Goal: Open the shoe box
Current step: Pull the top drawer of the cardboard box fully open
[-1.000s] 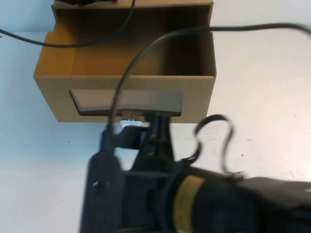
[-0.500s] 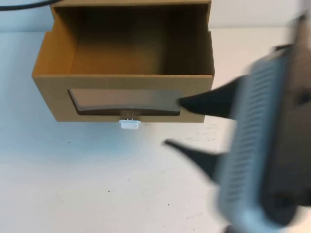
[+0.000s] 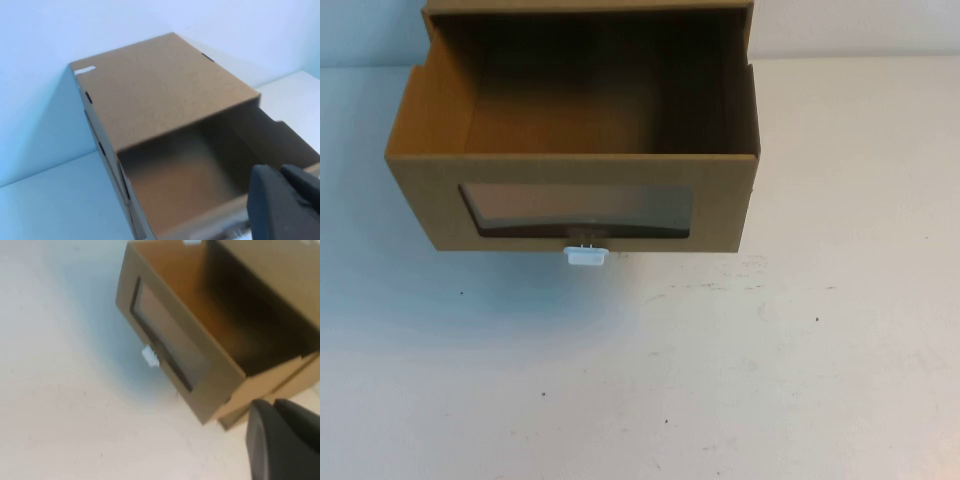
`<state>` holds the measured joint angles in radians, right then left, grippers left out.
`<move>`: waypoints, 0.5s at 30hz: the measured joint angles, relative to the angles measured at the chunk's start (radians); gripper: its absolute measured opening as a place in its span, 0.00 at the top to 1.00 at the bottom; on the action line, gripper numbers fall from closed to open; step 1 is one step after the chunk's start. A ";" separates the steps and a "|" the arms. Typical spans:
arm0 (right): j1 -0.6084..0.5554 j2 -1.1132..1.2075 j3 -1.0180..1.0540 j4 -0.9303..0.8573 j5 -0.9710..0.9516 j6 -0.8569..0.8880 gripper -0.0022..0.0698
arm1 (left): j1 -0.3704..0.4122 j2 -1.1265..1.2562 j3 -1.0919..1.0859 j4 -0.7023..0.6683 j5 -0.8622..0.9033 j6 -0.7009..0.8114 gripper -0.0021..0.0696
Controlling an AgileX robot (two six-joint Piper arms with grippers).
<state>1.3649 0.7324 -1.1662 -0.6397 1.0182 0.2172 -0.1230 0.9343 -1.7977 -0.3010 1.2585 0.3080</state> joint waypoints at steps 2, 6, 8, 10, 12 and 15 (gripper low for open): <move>0.000 -0.011 0.000 0.016 0.044 0.000 0.98 | 0.000 -0.120 0.123 0.006 -0.034 -0.015 0.97; 0.000 -0.017 0.000 0.024 0.110 -0.002 0.99 | 0.000 -0.370 0.417 0.013 -0.130 -0.024 0.97; 0.000 -0.028 0.000 0.028 0.116 -0.003 0.99 | 0.000 -0.465 0.548 0.028 -0.152 -0.024 0.97; 0.000 -0.051 0.000 0.039 0.130 -0.003 0.99 | 0.000 -0.557 0.682 0.049 -0.158 -0.025 0.97; 0.000 -0.093 0.000 0.072 0.157 -0.003 0.99 | 0.000 -0.630 0.789 0.059 -0.162 -0.032 0.97; 0.000 -0.182 0.000 0.144 0.193 -0.015 0.99 | 0.000 -0.731 0.932 0.059 -0.194 -0.064 0.97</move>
<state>1.3649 0.5503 -1.1662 -0.4956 1.2113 0.2025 -0.1230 0.2037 -0.8654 -0.2420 1.0641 0.2439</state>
